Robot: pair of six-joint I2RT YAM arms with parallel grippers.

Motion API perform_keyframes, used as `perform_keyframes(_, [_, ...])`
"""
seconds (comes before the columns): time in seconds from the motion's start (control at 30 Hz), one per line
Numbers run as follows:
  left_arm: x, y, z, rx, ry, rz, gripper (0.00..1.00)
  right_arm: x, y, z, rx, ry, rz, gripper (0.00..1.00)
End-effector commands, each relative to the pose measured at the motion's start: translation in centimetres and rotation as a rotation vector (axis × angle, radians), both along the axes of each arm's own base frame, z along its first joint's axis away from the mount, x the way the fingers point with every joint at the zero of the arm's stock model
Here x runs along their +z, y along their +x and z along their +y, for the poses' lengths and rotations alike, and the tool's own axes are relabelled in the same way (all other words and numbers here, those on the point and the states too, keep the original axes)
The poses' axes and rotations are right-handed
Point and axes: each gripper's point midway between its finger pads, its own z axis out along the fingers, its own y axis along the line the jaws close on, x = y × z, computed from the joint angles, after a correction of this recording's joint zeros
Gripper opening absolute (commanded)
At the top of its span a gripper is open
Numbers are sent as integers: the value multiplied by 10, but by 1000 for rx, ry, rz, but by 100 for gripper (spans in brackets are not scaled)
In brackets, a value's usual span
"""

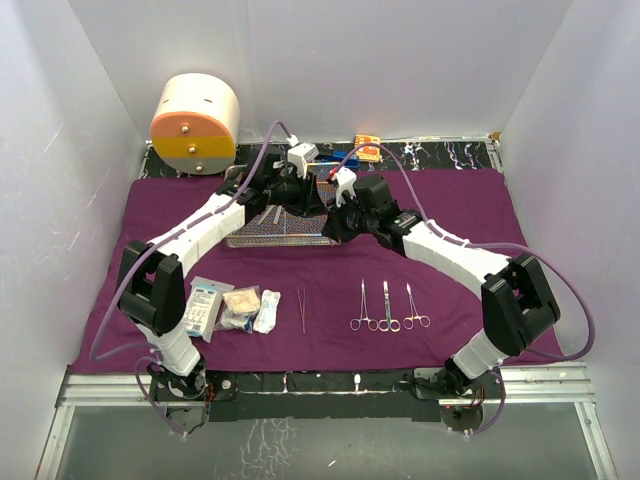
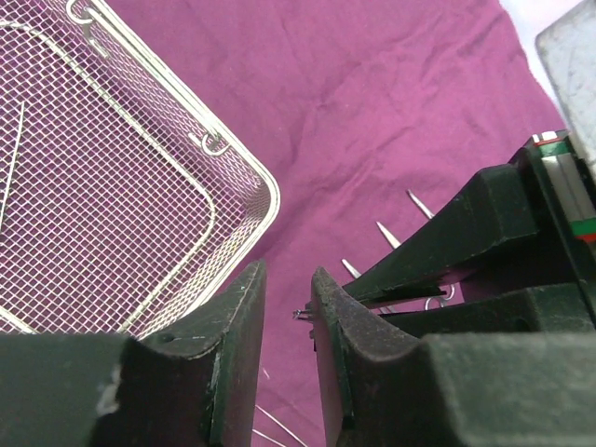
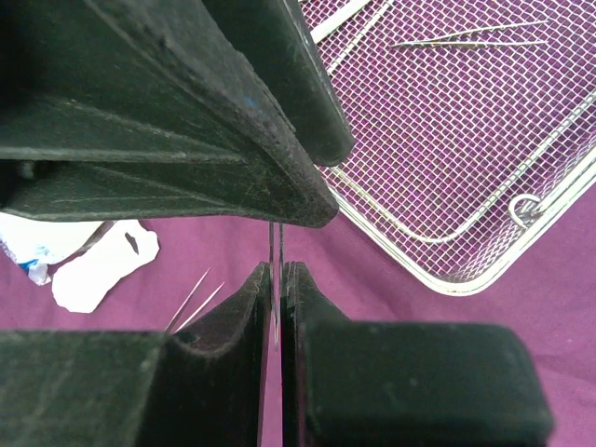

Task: Open and lay out the surgical kit
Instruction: Place the medical item in the surgical kit.

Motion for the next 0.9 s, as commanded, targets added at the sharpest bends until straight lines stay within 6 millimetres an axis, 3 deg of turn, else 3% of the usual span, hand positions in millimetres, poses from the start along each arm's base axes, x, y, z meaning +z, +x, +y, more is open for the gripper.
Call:
perform_keyframes(0.0, [8,5,-2,-22,43,-68,24,27,12,9,9,33,-76,0])
perform_keyframes(0.13, [6,6,-2,-24,72,-91,23,25,11,8,11,26,-71,0])
perform_keyframes(0.3, [5,8,0,-18,84,-101,34,21,10,7,10,16,-67,0])
perform_keyframes(0.57, [9,9,4,-15,106,-130,34,14,10,6,12,2,-57,0])
perform_keyframes(0.73, [10,9,5,-12,106,-131,43,8,9,7,19,-5,-42,0])
perform_keyframes(0.87, [10,9,5,-14,110,-137,42,6,9,8,21,-9,-36,0])
